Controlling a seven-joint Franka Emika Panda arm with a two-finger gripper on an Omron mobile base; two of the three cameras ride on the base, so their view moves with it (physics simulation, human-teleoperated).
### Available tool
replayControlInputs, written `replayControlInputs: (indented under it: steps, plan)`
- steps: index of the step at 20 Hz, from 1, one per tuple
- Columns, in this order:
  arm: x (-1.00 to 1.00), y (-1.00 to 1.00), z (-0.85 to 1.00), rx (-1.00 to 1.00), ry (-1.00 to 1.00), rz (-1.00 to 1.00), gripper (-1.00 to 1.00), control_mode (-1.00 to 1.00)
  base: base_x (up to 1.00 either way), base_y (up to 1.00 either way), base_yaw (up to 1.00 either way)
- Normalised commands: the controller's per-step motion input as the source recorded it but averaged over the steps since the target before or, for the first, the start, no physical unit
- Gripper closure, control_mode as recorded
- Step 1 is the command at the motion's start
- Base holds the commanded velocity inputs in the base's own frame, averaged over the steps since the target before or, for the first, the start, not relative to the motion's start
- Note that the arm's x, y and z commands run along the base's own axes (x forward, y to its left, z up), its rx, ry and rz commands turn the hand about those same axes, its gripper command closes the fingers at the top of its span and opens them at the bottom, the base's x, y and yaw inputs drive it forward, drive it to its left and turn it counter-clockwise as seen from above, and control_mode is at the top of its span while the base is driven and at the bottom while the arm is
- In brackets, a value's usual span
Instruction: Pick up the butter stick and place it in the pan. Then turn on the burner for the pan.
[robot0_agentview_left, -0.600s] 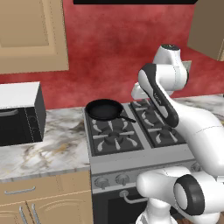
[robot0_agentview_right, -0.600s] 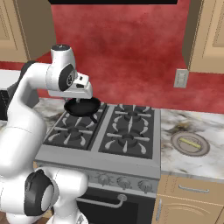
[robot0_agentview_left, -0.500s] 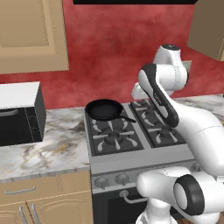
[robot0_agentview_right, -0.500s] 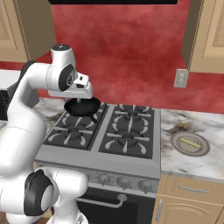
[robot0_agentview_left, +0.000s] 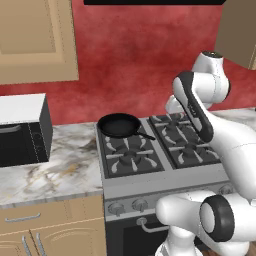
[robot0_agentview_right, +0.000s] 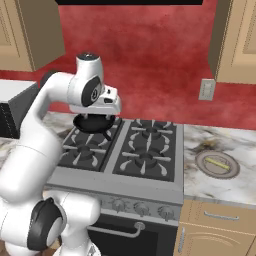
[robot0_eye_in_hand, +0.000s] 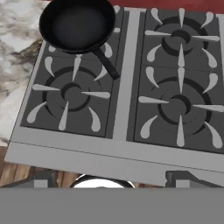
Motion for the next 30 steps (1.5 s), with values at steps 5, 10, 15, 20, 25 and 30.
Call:
replayControlInputs:
  steps: [5, 10, 15, 20, 25, 30]
  plan:
    - [0.00, -0.73, -0.09, 0.00, 0.00, 0.10, -1.00, -1.00, 0.00, 0.00, 0.00]
    - [0.00, -0.55, -0.20, 0.00, 0.00, 0.07, -1.00, -1.00, 0.00, 0.00, 0.00]
    - [0.00, -0.34, -0.33, 0.00, 0.01, 0.03, -1.00, -1.00, 0.00, 0.00, 0.00]
    - [0.00, -0.35, -0.41, 0.00, 0.00, 0.03, -1.00, -1.00, 0.00, 0.00, 0.00]
    - [0.00, -0.25, -0.36, 0.00, 0.02, 0.02, -1.00, -1.00, 0.00, 0.00, 0.00]
    - [0.00, -0.26, -0.27, 0.00, 0.02, 0.01, -1.00, -1.00, 0.00, 0.00, 0.00]
